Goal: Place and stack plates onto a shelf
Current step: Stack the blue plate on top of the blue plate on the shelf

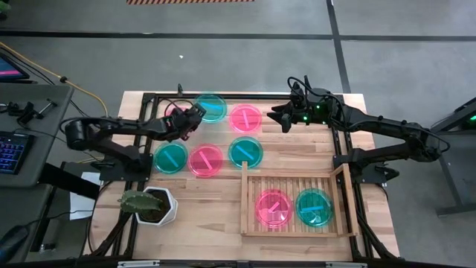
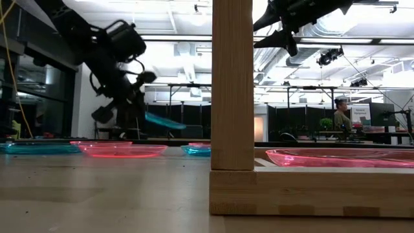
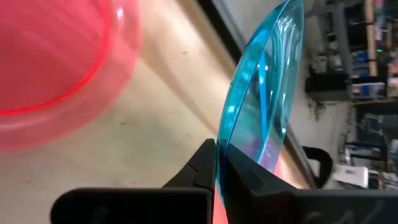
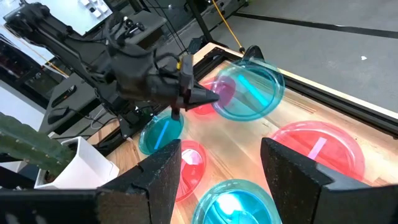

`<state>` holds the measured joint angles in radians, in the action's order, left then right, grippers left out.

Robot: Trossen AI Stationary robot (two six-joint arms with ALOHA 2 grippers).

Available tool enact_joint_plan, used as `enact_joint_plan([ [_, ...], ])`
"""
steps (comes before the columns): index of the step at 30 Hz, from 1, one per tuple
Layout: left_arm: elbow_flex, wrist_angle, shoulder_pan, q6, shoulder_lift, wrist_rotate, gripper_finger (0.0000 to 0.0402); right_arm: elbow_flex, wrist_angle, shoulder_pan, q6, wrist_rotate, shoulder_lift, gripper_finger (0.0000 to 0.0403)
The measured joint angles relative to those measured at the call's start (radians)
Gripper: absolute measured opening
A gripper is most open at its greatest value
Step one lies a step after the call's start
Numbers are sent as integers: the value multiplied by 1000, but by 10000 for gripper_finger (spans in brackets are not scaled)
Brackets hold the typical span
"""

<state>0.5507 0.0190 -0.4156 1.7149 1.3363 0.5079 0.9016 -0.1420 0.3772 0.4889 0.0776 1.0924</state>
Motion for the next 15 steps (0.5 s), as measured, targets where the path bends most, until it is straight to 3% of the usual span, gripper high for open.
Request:
enact_joint_plan([
  [8,17,11,47,-212,-169,-26,1,0,24,0,3,0,0,205],
  [15,185,1,144,-449,-175,-62,0,0,46,3,103,-35,7,205],
])
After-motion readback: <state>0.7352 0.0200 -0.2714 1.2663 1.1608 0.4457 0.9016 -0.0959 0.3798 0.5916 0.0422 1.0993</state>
